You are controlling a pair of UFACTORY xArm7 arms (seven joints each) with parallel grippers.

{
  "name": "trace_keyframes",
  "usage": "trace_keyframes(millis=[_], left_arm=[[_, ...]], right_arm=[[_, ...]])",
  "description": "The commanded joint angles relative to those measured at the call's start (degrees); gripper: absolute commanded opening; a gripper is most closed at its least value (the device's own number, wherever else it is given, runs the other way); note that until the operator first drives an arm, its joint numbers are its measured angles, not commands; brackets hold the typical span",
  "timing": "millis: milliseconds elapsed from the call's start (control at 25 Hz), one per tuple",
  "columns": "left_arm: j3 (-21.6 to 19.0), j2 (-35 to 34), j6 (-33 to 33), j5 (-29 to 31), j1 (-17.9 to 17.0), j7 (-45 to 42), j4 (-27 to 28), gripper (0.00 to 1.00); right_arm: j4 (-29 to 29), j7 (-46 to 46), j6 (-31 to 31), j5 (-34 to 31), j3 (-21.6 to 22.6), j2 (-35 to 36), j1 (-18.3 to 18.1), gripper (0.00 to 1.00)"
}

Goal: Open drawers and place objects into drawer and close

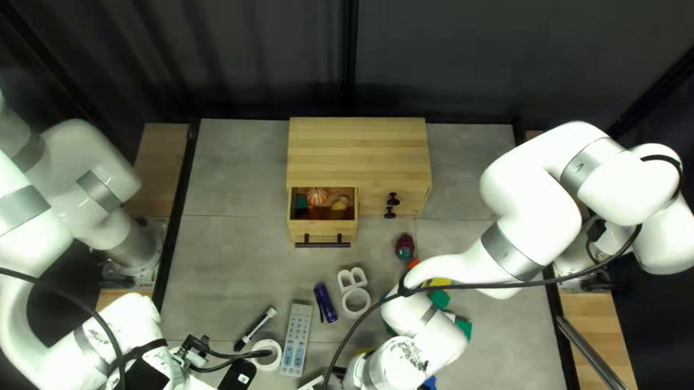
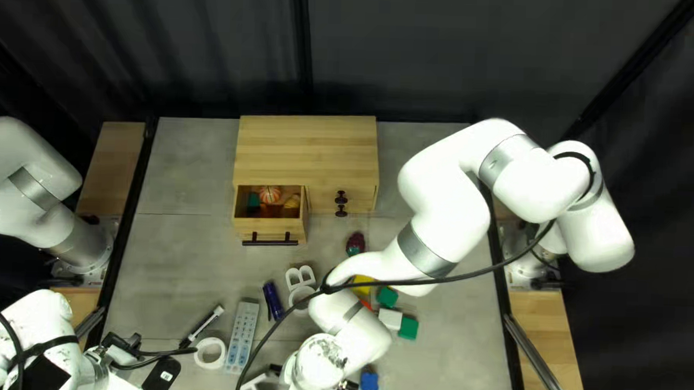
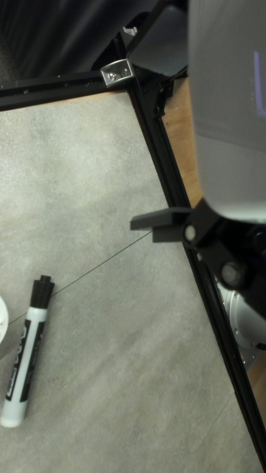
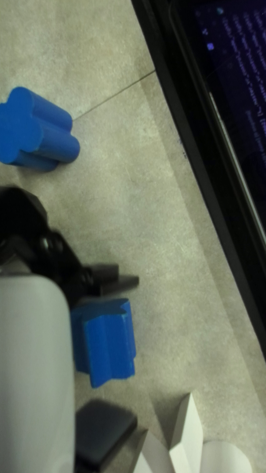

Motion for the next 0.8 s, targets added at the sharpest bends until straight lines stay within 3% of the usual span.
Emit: trace_keyframes(millis=[40,200,400,560,800], left_arm=[[0.0,0.0,0.0,0.0,0.0,0.0,0.0,1.0],[0.0,0.0,0.0,0.0,0.0,0.0,0.0,1.0],[0.0,0.0,0.0,0.0,0.0,0.0,0.0,1.0],[0.0,0.0,0.0,0.0,0.0,0.0,0.0,1.0],[0.0,0.0,0.0,0.0,0.0,0.0,0.0,1.0]], right_arm=[[0.47,0.1,1.57,0.2,0.28,-2.96,-0.15,0.03],[-0.58,1.05,3.92,0.78,0.32,-8.5,-0.86,0.02],[-7.3,8.38,4.1,-0.55,-2.3,-20.54,-2.63,0.02],[-14.0,18.75,1.21,-6.57,-5.22,-28.35,-3.52,0.01],[-17.76,26.08,-0.2,-13.23,-8.16,-32.95,-5.77,0.01]])
